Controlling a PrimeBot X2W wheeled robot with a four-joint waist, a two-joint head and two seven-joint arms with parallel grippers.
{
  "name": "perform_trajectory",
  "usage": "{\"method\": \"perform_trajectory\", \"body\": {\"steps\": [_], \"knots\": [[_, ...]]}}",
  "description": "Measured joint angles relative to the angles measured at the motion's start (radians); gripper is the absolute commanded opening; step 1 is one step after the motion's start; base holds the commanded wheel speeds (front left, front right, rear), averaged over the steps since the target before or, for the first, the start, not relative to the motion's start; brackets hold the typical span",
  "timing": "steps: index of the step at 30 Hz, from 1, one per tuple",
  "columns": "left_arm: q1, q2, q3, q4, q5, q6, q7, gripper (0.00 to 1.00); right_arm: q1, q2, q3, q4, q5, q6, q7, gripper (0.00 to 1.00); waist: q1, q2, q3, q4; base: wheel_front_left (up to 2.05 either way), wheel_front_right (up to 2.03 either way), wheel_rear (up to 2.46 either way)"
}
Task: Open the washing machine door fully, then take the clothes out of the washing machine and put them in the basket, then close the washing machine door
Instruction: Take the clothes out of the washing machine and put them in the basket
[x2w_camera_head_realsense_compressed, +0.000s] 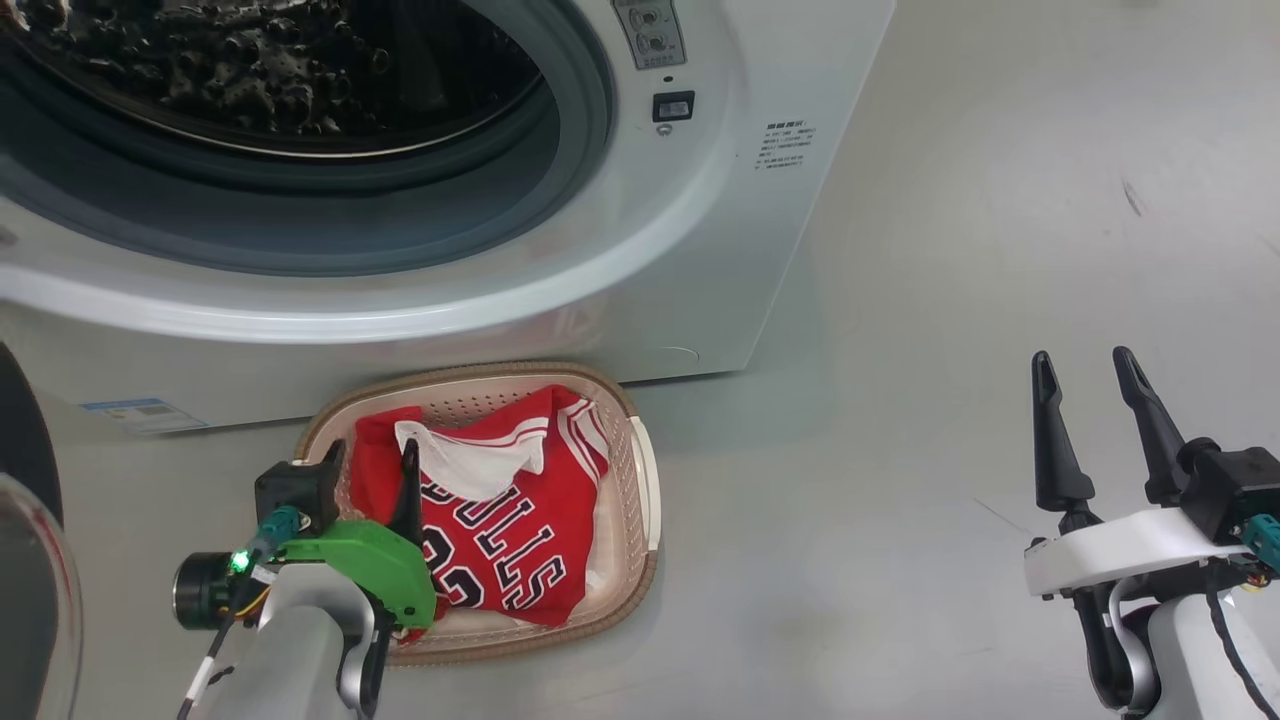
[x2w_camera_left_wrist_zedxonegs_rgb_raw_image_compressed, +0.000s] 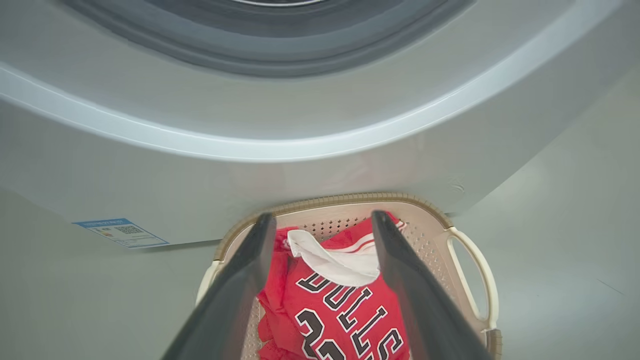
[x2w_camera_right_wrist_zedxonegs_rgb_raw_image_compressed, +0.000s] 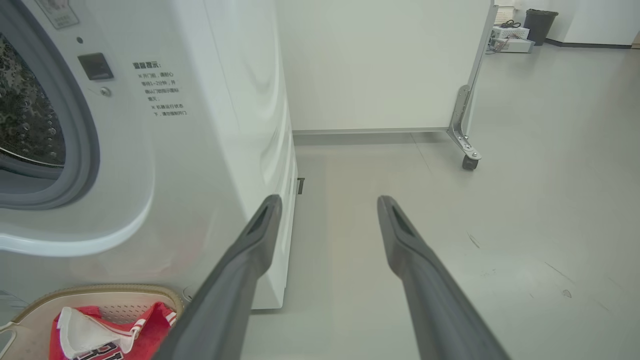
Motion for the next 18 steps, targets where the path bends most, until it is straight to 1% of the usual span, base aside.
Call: {"method": "perform_trajectory", "body": {"steps": [10, 18], "knots": [[0.007, -0.001, 0.015, -0.133, 0.019, 0.018, -0.012, 1.00, 0.025, -0.009, -0.009, 0.009, -0.001, -0.004, -0.006, 1.00, 0.0000, 0.0000, -0.072, 0.043, 0.00, 0.00, 0.00], [0.039, 0.016, 0.035, -0.293, 0.077, 0.035, -0.012, 1.00, 0.045, -0.009, -0.005, 0.004, -0.005, -0.006, -0.006, 1.00, 0.0000, 0.0000, -0.130, 0.073, 0.00, 0.00, 0.00]]}}
